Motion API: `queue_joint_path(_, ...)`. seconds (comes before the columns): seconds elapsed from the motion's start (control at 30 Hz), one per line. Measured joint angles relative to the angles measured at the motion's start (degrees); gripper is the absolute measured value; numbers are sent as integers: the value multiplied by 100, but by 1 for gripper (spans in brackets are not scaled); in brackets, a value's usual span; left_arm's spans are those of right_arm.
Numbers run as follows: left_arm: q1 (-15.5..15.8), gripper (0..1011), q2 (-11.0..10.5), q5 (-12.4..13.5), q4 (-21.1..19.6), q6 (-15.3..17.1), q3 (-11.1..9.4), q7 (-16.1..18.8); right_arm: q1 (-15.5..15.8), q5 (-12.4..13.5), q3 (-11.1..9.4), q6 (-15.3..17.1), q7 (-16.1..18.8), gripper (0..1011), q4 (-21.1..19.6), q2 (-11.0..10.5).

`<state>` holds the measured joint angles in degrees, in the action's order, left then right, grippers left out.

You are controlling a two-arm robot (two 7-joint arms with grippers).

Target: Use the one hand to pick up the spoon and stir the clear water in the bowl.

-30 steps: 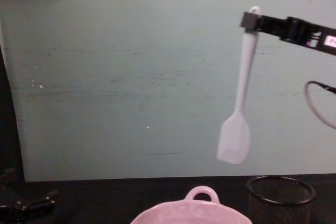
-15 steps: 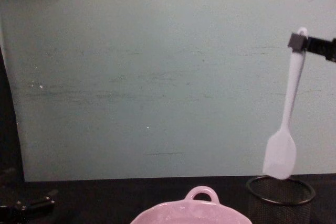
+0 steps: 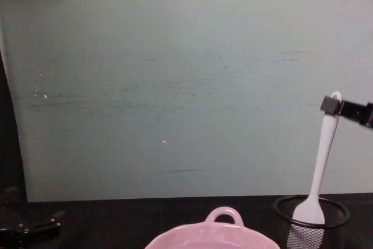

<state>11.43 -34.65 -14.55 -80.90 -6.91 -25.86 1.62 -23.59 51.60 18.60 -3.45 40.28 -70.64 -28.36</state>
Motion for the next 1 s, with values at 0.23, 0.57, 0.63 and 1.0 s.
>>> queue_joint_path(0.23, 0, 1011, 0, 0, 0, 0, 0, 0, 20, 232, -2, 196, 35, 110, 303, 117)
queue_joint_path(0.57, 0, 1011, 0, 0, 0, 0, 0, 0, 48, 750, -91, 563, 74, 110, 621, 221)
queue_joint_path(0.63, 0, 1011, 0, 0, 0, 0, 0, 0, 44, 839, -98, 605, 94, 110, 687, 233)
queue_joint_path(1.0, 0, 1011, 0, 0, 0, 0, 0, 0, 33, 972, -55, 621, 98, 133, 786, 222)
